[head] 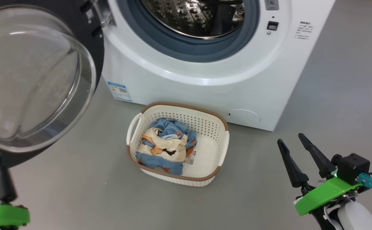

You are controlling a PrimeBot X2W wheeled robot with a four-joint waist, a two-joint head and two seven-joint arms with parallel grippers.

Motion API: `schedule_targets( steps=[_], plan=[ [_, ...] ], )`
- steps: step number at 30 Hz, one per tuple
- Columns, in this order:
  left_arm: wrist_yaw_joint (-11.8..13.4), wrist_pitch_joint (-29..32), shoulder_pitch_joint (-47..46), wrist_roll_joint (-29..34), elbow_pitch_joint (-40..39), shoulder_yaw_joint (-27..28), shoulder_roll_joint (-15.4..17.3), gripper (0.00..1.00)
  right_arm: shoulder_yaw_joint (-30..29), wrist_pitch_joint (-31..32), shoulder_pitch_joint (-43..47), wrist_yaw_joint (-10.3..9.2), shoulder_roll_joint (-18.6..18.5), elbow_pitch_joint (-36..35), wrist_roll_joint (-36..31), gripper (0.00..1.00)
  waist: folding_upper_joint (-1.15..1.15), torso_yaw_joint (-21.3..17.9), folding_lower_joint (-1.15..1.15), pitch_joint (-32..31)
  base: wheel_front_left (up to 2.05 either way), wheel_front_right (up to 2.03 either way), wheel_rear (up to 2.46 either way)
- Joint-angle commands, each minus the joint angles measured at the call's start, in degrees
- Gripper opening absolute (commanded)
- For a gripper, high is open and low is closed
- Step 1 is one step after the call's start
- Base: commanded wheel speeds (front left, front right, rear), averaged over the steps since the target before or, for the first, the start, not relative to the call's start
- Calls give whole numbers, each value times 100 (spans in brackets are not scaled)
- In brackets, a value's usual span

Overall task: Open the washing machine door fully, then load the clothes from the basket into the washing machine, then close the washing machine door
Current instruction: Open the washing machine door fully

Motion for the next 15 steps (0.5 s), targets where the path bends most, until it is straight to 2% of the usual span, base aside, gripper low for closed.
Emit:
schedule_targets(
  steps=[1,15],
  plan=[
    [-16,-46,14,-97,-206,109,192,100,98,-69,60,9,-42,-165,52,100,0,-114,0,-68,0,0,0],
    [-16,-46,371,-522,-942,-787,276,100,-97,-69,192,9,-30,-287,46,100,0,-781,0,-93,0,0,0]
  ],
)
